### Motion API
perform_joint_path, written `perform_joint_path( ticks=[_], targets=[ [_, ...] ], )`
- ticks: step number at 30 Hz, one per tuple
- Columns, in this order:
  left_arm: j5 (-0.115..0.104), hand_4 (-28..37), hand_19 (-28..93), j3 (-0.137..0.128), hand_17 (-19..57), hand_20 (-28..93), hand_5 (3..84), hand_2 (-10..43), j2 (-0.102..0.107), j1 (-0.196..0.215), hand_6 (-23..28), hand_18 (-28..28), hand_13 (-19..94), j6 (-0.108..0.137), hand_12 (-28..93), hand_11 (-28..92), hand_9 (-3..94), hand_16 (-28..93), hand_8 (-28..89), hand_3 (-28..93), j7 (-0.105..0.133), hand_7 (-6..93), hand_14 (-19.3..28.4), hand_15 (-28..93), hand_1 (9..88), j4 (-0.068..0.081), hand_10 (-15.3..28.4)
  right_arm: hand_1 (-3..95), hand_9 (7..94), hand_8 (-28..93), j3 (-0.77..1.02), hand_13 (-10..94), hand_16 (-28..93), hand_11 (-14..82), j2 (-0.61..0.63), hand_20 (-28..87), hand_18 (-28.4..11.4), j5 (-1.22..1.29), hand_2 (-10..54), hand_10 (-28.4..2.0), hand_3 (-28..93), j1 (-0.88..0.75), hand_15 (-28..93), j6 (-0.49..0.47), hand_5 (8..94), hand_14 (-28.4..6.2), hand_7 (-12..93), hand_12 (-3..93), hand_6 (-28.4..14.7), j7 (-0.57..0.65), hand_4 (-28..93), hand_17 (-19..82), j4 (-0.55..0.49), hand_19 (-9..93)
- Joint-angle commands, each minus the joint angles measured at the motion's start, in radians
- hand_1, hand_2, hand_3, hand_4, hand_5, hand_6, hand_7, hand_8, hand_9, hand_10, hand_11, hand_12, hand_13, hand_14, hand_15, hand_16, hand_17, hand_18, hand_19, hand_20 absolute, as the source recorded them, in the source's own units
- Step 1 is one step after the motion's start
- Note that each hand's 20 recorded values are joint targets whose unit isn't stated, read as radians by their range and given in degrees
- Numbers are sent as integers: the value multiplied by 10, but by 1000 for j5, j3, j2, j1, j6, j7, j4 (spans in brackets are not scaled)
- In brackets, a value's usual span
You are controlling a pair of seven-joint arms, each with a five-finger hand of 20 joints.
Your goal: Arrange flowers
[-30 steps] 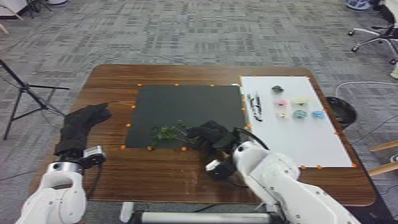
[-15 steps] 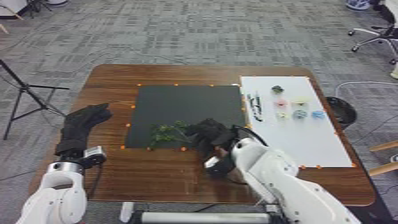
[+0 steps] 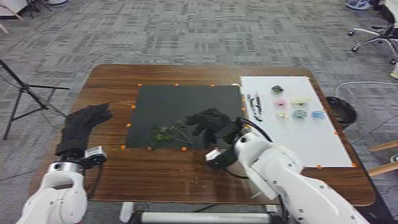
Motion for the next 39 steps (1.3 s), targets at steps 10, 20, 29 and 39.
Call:
perform_joint_path(
  ticks=[10, 20, 29, 39],
  targets=[
    [2, -250, 134, 25, 109, 222, 572, 80, -5, -18, 32, 125, 453, -17, 144, 218, 546, 23, -65, 665, -8, 151, 189, 256, 265, 7, 151, 175, 649, -40, -107, 863, 321, 81, -82, 366, -155, -86, 70, -159, 526, 133, 404, -111, 588, -97, 62, 140, -54, -133, -81, 553, 97, 884],
    [1, -250, 133, 31, 109, 222, 573, 80, -6, -31, 32, 125, 453, -25, 144, 218, 546, 22, -65, 664, -4, 151, 190, 256, 265, 16, 151, 169, 632, -39, -130, 861, 321, 82, -90, 374, -158, -243, 76, -153, 530, 148, 405, -216, 560, -100, 51, 126, -51, -185, -90, 546, 163, 879],
    [3, -250, 132, 35, 109, 222, 573, 80, -7, -37, 32, 125, 452, -34, 144, 218, 547, 22, -65, 664, 1, 151, 189, 255, 264, 19, 152, 161, 608, -38, -142, 860, 318, 77, -103, 379, -160, -328, 79, -150, 537, 184, 406, -207, 555, -99, 52, 118, -49, -191, -95, 545, 209, 878],
    [3, -250, 133, 49, 108, 222, 572, 80, -8, -49, 32, 126, 453, -33, 144, 218, 546, 22, -65, 663, 2, 151, 188, 255, 265, 25, 152, 158, 575, -38, -141, 857, 314, 71, -122, 378, -159, -317, 80, -150, 544, 208, 408, -149, 549, -97, 52, 108, -48, -171, -99, 544, 233, 875]
  ],
)
